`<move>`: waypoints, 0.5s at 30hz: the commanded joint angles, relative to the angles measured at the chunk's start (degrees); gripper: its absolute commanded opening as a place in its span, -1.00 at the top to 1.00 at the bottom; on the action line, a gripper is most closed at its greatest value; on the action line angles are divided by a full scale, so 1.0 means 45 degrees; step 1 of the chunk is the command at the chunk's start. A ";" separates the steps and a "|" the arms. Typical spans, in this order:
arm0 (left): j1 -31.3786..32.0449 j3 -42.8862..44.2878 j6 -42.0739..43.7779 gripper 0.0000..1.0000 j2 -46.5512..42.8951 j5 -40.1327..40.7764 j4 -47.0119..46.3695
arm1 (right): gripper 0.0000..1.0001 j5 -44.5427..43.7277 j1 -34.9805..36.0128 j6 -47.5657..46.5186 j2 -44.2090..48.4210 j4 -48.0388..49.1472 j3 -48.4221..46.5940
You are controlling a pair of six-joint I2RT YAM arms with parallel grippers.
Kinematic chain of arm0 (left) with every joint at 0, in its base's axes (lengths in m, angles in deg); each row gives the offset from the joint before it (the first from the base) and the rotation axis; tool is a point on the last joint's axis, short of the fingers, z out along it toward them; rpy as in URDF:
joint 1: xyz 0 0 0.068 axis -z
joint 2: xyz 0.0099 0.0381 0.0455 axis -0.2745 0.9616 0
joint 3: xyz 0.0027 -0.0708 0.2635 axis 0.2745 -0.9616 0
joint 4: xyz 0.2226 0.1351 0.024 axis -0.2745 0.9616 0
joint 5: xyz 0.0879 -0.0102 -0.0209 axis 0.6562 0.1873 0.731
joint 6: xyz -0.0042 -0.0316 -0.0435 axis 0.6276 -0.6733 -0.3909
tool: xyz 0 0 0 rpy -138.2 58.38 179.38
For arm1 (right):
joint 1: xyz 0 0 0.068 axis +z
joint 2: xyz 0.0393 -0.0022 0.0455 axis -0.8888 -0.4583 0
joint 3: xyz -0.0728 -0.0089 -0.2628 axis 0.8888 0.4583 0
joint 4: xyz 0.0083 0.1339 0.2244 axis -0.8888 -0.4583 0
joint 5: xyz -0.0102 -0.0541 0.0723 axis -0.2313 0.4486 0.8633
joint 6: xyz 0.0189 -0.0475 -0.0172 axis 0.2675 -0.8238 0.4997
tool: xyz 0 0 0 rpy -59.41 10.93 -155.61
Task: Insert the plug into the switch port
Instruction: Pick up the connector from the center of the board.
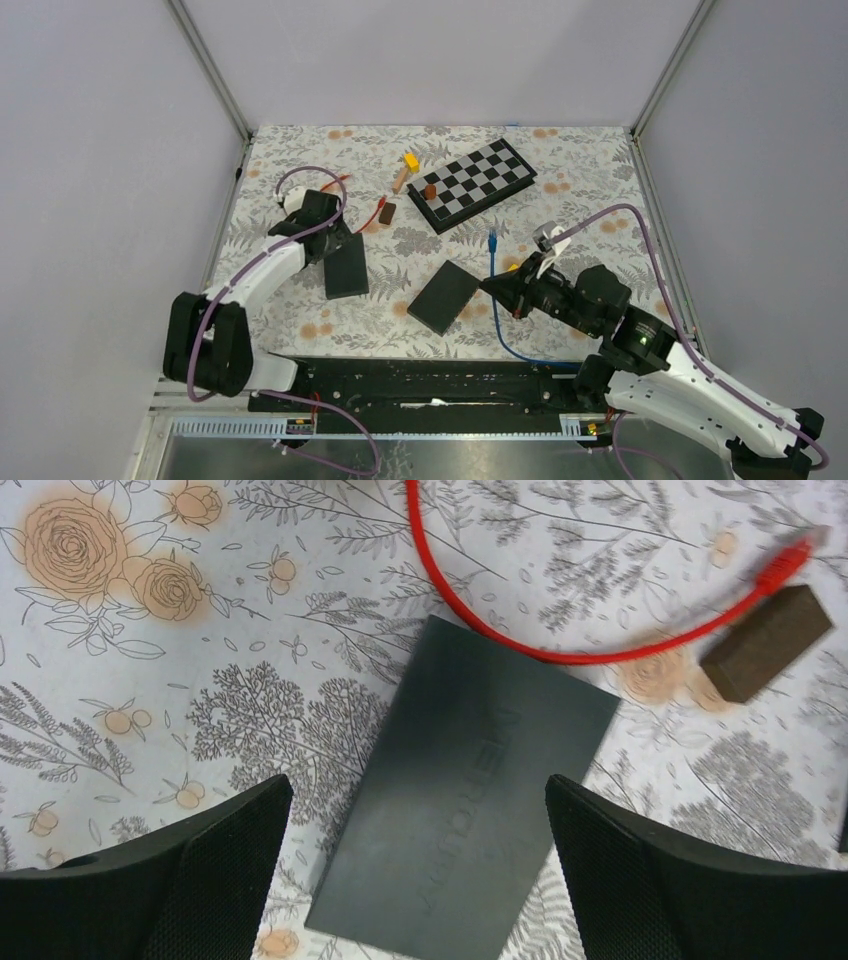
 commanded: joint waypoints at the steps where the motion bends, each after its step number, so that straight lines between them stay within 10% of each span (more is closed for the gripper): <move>1: -0.0644 -0.0508 -0.0230 -0.97 0.0799 -0.0167 -0.1888 | 1.00 -0.0231 0.0061 0.0614 0.0570 0.0468 0.0244; 15: -0.2470 -0.2074 0.0639 -0.97 0.2626 -0.4356 -0.6575 | 1.00 0.0539 0.0044 0.0547 0.0763 0.0741 0.0362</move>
